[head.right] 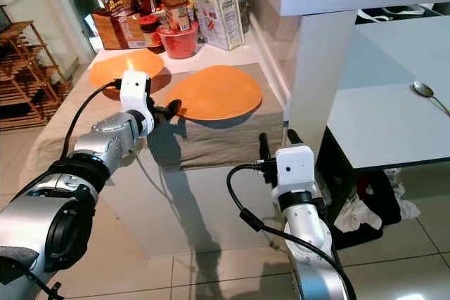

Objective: Setting the table

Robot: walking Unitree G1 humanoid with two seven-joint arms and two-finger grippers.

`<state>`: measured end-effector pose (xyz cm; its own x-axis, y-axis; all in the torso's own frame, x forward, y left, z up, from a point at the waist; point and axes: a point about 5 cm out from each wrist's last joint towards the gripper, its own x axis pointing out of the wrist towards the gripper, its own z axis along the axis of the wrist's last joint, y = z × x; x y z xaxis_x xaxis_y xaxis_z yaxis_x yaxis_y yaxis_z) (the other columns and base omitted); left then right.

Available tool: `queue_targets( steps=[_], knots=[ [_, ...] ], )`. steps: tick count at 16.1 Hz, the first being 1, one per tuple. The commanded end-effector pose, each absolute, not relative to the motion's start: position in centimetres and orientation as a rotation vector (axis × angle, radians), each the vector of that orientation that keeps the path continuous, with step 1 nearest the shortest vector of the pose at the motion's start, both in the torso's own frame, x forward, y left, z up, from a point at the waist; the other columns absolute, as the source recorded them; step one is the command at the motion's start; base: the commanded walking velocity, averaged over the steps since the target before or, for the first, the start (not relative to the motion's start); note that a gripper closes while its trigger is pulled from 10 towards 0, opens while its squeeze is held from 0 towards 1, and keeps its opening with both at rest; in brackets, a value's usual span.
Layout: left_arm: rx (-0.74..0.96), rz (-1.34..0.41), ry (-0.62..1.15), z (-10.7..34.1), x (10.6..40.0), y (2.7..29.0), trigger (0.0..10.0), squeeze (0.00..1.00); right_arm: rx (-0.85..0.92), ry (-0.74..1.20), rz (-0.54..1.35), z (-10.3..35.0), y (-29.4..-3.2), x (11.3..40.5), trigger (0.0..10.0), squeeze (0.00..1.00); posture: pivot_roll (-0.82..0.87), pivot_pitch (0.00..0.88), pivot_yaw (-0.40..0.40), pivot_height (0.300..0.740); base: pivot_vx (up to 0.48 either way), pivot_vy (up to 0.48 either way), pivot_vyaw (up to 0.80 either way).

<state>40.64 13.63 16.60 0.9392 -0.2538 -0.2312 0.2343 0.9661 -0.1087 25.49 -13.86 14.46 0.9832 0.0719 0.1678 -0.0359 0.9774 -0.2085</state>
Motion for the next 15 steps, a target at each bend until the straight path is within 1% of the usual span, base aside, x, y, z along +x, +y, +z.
queue_targets(
  steps=[1,3,6,10,15],
  knots=[
    [-0.112,-0.238,0.275,16.1,40.5,13.7,10.0,0.0,-0.203,-0.174,0.071,14.5,-13.6,25.4,10.0,0.0,-0.2,0.0,0.129,0.74,0.0,0.0,0.0],
    [-0.215,-0.257,0.296,16.0,40.5,12.8,10.0,0.0,-0.206,-0.173,0.068,14.6,-13.7,25.3,10.0,0.0,-0.2,0.0,0.129,0.74,0.0,0.0,0.0],
    [-0.286,-0.267,0.303,16.1,40.5,12.0,10.0,0.0,-0.208,-0.174,0.067,14.6,-13.8,25.3,10.0,0.0,-0.21,0.0,0.129,0.74,0.0,0.0,0.0],
    [-0.321,-0.257,0.32,15.8,40.4,11.9,10.0,0.0,-0.211,-0.171,0.065,14.6,-13.9,25.2,10.0,0.0,-0.21,0.0,0.127,0.74,0.0,0.0,0.0],
    [-0.307,-0.283,0.3,16.2,40.5,11.1,10.0,0.0,-0.212,-0.169,0.07,14.6,-13.8,25.2,10.0,0.0,-0.21,0.0,0.126,0.74,0.0,0.0,0.0]
  ],
)
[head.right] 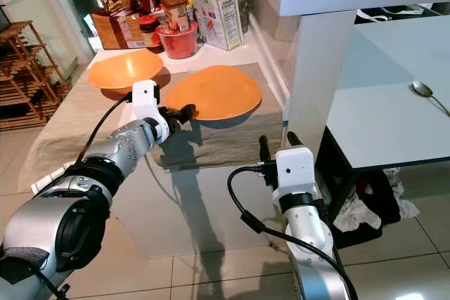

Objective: Setting the table

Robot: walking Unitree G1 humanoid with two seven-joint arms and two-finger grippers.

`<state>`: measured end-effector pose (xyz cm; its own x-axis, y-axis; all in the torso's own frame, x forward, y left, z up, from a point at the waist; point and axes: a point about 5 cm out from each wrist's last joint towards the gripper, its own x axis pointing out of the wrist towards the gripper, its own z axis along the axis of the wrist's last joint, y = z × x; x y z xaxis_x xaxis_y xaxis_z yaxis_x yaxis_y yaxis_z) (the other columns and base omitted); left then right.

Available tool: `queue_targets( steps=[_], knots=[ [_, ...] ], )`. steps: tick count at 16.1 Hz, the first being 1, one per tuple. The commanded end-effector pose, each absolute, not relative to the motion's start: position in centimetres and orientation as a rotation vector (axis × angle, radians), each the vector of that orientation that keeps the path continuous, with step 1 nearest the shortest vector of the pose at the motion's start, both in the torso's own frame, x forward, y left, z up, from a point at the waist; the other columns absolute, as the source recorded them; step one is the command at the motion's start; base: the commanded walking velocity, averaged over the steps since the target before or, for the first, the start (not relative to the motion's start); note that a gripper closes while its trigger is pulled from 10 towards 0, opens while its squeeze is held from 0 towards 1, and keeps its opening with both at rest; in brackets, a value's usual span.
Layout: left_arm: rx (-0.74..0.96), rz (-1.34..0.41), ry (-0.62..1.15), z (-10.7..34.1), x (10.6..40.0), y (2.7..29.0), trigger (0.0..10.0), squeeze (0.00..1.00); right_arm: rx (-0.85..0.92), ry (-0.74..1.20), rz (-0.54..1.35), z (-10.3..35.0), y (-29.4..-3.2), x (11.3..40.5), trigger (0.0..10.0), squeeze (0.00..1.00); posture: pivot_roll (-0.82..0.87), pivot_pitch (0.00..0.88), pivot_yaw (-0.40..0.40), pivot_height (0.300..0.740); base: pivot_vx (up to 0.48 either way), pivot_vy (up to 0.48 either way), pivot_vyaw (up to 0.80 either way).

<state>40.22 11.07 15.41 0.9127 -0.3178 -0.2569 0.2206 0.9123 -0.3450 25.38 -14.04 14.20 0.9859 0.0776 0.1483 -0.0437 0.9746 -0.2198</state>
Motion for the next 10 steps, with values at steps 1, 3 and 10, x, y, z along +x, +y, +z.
queue_targets(
  steps=[1,3,10],
  knots=[
    [-0.312,-0.283,0.296,16.3,40.56,11.01,10.0,0.0,-0.211,-0.168,0.07,14.61,-13.81,25.23,10.0,0.0,-0.21,0.0,0.126,0.74,0.0,0.0,0.0],
    [-0.304,-0.297,0.284,16.6,40.62,10.72,10.0,0.0,-0.21,-0.168,0.072,14.63,-13.77,25.26,10.0,0.0,-0.21,0.0,0.125,0.74,0.0,0.0,0.0],
    [-0.277,-0.291,0.31,16.09,40.47,10.4,10.0,0.0,-0.21,-0.17,0.073,14.75,-13.74,25.35,10.0,0.0,-0.21,0.0,0.124,0.74,0.0,0.0,0.0]
  ],
)
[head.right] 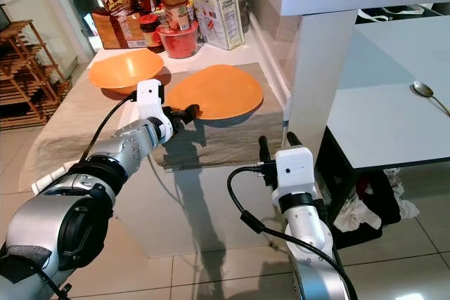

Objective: Setting the table

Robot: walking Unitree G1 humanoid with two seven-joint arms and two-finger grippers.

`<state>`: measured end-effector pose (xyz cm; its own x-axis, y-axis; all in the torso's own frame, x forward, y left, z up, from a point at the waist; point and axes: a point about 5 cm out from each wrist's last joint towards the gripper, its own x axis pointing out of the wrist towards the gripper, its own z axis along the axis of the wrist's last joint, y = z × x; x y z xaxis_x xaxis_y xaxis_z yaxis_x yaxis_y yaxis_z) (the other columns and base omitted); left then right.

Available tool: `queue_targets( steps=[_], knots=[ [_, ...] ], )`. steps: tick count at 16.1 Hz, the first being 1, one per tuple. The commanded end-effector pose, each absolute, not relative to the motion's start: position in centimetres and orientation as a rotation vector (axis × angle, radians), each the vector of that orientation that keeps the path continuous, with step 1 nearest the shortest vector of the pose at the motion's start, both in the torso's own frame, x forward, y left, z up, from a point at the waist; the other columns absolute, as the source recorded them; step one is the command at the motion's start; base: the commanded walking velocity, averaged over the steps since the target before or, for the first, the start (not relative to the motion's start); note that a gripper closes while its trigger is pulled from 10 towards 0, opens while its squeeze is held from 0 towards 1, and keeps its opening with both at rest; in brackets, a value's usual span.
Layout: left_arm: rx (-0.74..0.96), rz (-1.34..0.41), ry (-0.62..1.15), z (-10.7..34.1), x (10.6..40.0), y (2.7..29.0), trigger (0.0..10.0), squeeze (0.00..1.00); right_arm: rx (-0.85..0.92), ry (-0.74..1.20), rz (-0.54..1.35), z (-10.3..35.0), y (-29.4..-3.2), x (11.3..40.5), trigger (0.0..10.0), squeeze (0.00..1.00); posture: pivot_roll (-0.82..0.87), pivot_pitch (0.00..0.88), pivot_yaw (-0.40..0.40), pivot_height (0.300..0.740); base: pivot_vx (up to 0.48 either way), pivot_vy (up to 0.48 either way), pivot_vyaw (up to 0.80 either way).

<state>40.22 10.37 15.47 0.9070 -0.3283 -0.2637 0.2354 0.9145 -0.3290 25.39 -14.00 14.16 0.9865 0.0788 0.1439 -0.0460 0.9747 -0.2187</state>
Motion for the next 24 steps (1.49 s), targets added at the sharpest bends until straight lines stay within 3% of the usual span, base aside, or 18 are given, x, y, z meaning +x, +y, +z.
queue_targets(
  steps=[1,2,3,4,20,24],
  knots=[
    [-0.276,-0.29,0.311,16.1,40.5,10.4,10.0,0.0,-0.21,-0.171,0.073,14.8,-13.7,25.3,10.0,0.0,-0.21,0.0,0.125,0.74,0.0,0.0,0.0],
    [-0.28,-0.287,0.316,16.0,40.4,10.4,10.0,0.0,-0.21,-0.17,0.073,14.8,-13.7,25.4,10.0,0.0,-0.21,0.0,0.125,0.74,0.0,0.0,0.0],
    [-0.282,-0.281,0.32,15.9,40.4,10.4,2.5,0.0,-0.21,-0.171,0.073,14.8,-13.7,25.4,10.0,0.0,-0.21,0.0,0.125,0.74,0.0,0.0,0.0],
    [-0.285,-0.275,0.322,15.9,40.4,10.5,0.0,0.0,-0.211,-0.171,0.073,14.8,-13.7,25.4,10.0,0.0,-0.21,0.0,0.124,0.74,0.0,0.0,0.0],
    [-0.438,-0.208,0.369,15.8,40.5,11.6,0.0,0.0,-0.213,-0.171,0.084,14.7,-13.7,25.4,10.0,0.0,-0.21,0.0,0.117,0.74,0.0,0.0,0.0],
    [-0.549,-0.164,0.364,16.3,40.8,12.3,0.0,0.0,-0.213,-0.167,0.087,14.6,-13.7,25.4,10.0,0.0,-0.21,0.0,0.118,0.74,0.0,0.0,0.0]
  ],
)
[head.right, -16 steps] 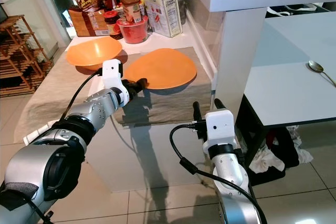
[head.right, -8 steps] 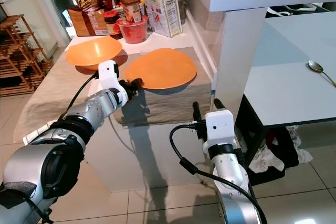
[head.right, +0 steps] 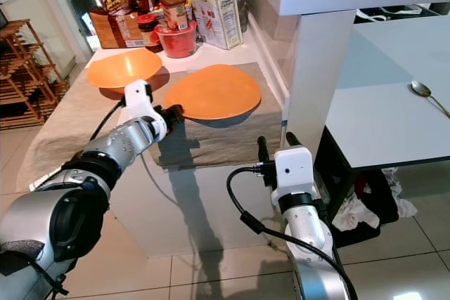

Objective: Setting the table

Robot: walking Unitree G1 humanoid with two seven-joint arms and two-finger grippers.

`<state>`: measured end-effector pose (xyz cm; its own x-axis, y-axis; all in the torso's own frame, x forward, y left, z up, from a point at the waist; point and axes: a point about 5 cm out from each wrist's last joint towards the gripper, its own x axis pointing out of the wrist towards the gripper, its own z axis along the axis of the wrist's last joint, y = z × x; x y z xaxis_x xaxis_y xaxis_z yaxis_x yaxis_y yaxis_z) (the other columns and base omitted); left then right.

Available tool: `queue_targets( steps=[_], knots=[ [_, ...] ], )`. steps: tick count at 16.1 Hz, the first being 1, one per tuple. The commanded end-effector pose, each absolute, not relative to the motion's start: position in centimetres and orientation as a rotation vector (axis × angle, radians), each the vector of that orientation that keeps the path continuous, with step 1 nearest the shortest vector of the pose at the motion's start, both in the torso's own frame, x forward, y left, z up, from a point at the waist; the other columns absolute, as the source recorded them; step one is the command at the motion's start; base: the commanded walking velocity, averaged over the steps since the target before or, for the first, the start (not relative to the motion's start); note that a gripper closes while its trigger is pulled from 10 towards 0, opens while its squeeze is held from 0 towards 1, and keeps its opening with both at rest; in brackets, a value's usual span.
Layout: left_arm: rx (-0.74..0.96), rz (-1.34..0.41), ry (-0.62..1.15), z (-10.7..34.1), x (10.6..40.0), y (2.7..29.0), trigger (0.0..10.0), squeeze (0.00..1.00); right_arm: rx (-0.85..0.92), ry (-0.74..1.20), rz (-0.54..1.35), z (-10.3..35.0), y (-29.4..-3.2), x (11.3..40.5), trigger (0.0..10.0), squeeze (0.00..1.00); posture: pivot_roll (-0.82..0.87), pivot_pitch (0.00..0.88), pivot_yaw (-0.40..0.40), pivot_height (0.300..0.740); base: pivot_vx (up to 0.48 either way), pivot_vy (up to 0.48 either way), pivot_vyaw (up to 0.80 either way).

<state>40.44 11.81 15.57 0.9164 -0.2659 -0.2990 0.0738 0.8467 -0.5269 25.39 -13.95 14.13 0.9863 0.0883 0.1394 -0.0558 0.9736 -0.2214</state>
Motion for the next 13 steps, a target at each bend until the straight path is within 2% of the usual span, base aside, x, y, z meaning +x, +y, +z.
queue_targets(
  steps=[1,4,5,6,7,13],
  knots=[
    [-0.607,-0.134,0.341,17.0,41.0,12.8,0.0,0.0,-0.212,-0.166,0.087,14.6,-13.7,25.3,10.0,0.0,-0.22,0.0,0.119,0.74,0.0,0.0,0.0],
    [-0.679,-0.12,0.285,18.9,41.6,13.5,0.0,0.0,-0.212,-0.165,0.087,14.6,-13.7,25.3,10.0,0.0,-0.22,0.0,0.119,0.74,0.0,0.0,0.0],
    [-0.696,-0.081,0.244,19.5,41.7,15.3,0.0,0.0,-0.207,-0.166,0.136,14.6,-13.0,25.9,10.0,0.0,-0.1,0.0,0.021,0.74,0.0,0.0,0.0],
    [-0.712,-0.019,0.209,19.7,41.6,17.5,0.0,0.0,-0.202,-0.169,0.197,14.7,-12.3,26.6,10.0,0.0,-0.1,0.0,0.021,0.74,0.0,0.0,0.0],
    [-0.716,-0.007,0.2,19.8,41.6,18.0,0.0,0.0,-0.201,-0.169,0.209,14.7,-12.1,26.8,10.0,0.0,-0.1,0.0,0.021,0.74,0.0,0.0,0.0],
    [-0.651,-0.023,0.207,19.6,41.6,17.7,0.0,0.0,-0.176,-0.162,0.198,14.8,-12.2,27.8,10.0,0.0,-0.09,0.0,0.023,0.74,0.0,0.0,0.0]
  ],
)
